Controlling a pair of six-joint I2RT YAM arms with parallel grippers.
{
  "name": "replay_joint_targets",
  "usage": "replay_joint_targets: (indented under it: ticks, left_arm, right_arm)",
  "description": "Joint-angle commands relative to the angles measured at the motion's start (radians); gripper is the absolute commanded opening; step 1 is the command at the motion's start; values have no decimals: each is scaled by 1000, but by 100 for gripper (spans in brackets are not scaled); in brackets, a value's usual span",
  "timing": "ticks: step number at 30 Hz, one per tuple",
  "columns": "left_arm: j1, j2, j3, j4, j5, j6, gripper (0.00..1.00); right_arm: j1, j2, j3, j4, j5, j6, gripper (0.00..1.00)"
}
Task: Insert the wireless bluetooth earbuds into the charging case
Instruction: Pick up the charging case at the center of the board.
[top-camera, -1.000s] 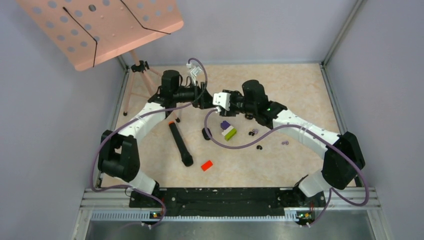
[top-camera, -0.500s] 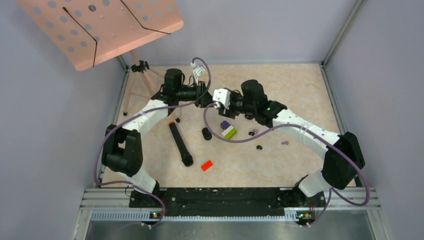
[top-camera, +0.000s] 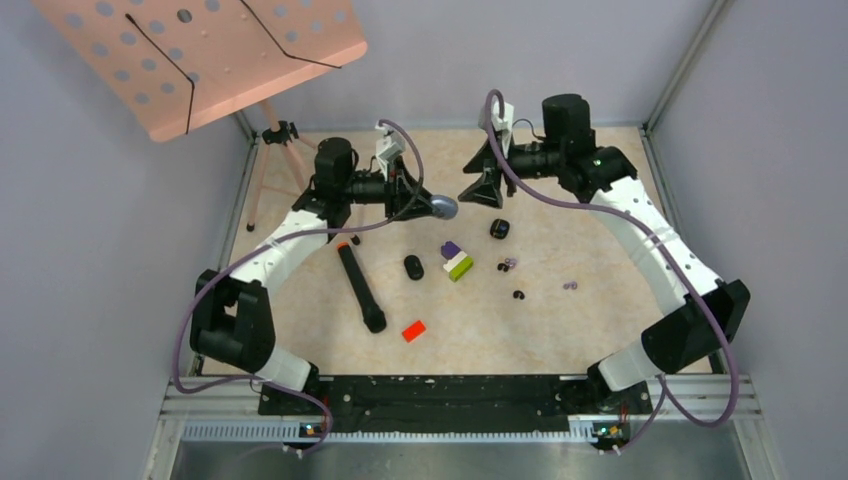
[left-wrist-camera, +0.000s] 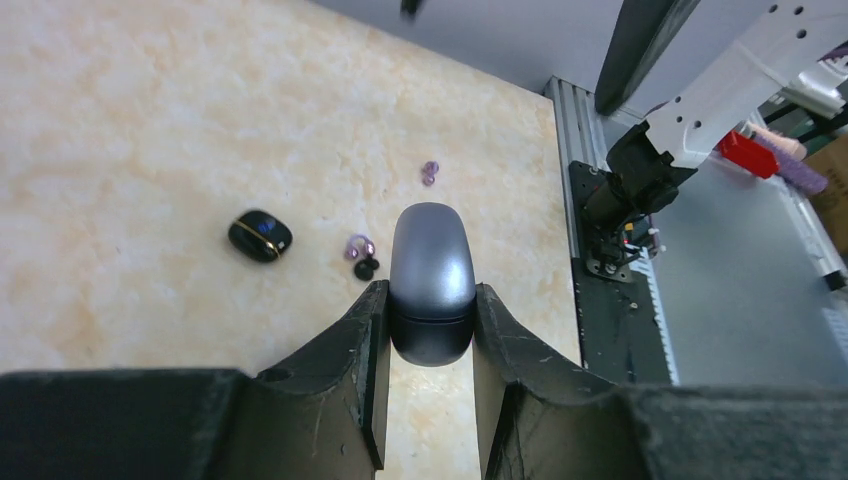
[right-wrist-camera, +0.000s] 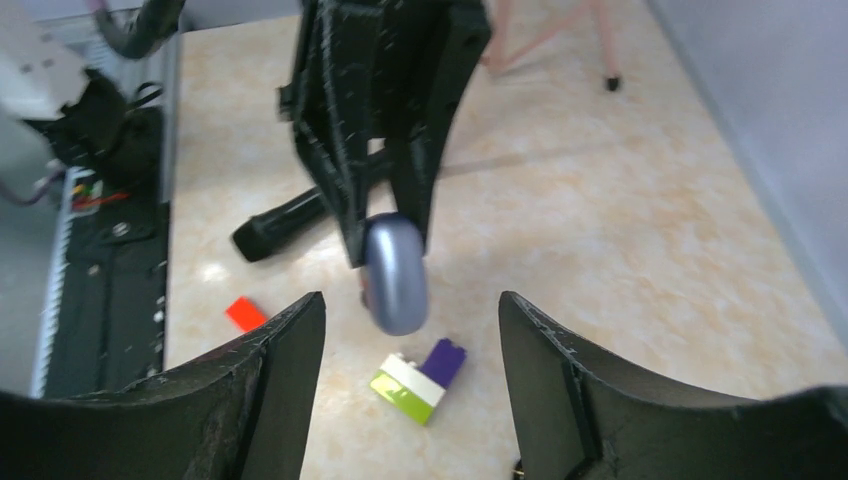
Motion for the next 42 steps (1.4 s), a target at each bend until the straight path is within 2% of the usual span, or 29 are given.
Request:
replay_joint_targets:
  ticks: [1, 7, 10, 13, 15, 16, 17, 19, 20, 23, 34, 36, 39, 42]
  left_arm:
    - [-18, -65, -14, 246, 48, 48, 9]
    - [-40, -66, -8, 310, 36, -3, 8]
    - [-48, -64, -10, 337, 24, -35, 8]
    - [-52, -61, -10, 358, 17, -59, 8]
    - [-56, -55, -5, 357, 10, -64, 9]
    - [-59, -52, -1, 347, 4, -61, 11]
    - [-59, -50, 8, 312, -4, -47, 18]
    - [-62, -51, 20, 216, -25, -2, 37]
    - [-64, -53, 21, 194, -25, 25, 43]
    - [-64, -62, 7, 152, -28, 77, 49]
    - [-78, -56, -1, 220, -21, 66, 51]
    - [-79, -56, -3, 230, -19, 63, 50]
    - [-80, -53, -5, 237, -15, 64, 43]
    - [-80, -53, -14, 240, -20, 64, 44]
  right_arm:
    - [16, 61, 42, -157, -196, -79, 62]
    - [22, 92, 72, -157, -194, -92, 60]
    - [22, 94, 73, -155, -184, -102, 55]
    - [24, 99, 75, -156, -185, -106, 45]
    - [26, 101, 81, -155, -188, -108, 33]
    - [26, 103, 87, -155, -189, -105, 27]
    - [25, 102, 93, -157, -186, -105, 21]
    - [27, 98, 107, -163, -154, -114, 15]
    - [28, 92, 117, -176, -134, -133, 13]
    - [39, 91, 158, -248, -66, -222, 11]
    - [103, 114, 215, -358, 53, -308, 9]
    - [107, 123, 229, -364, 60, -299, 8]
    - [106, 137, 253, -372, 62, -281, 7]
    - [106, 145, 268, -372, 67, -269, 6]
